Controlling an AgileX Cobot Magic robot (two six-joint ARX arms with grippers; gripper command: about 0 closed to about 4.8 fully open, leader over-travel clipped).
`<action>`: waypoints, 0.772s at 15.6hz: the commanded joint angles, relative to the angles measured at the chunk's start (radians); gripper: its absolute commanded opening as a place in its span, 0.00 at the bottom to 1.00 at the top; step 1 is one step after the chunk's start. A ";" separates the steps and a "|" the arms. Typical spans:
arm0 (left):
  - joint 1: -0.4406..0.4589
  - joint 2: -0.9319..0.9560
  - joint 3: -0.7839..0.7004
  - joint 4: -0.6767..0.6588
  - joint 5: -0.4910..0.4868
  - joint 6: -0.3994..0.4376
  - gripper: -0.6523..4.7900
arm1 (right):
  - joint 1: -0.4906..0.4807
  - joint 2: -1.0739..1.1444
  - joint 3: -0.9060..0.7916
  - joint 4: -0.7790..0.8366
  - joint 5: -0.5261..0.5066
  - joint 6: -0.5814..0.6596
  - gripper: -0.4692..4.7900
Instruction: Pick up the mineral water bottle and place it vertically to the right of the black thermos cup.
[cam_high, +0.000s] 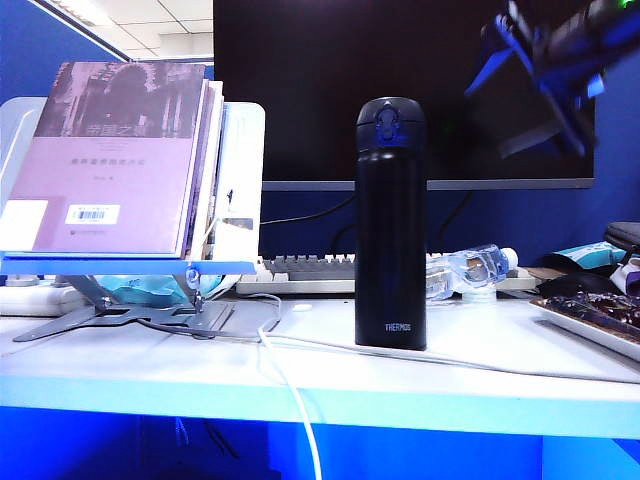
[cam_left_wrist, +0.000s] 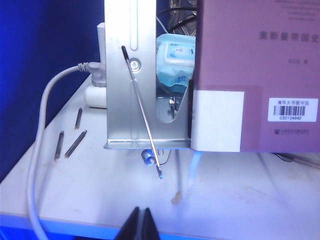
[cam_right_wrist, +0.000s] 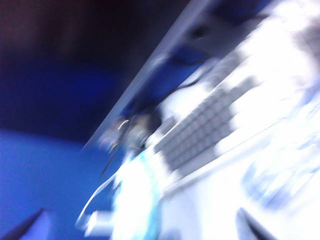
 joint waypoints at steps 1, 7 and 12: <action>0.000 -0.003 0.000 -0.009 0.005 0.004 0.11 | -0.003 0.060 0.032 0.051 0.108 0.000 1.00; 0.000 -0.003 0.000 -0.009 0.006 0.004 0.11 | -0.006 0.182 0.070 0.057 0.272 -0.011 1.00; 0.000 -0.003 0.000 -0.009 0.006 0.004 0.11 | -0.006 0.383 0.257 0.000 0.203 -0.005 1.00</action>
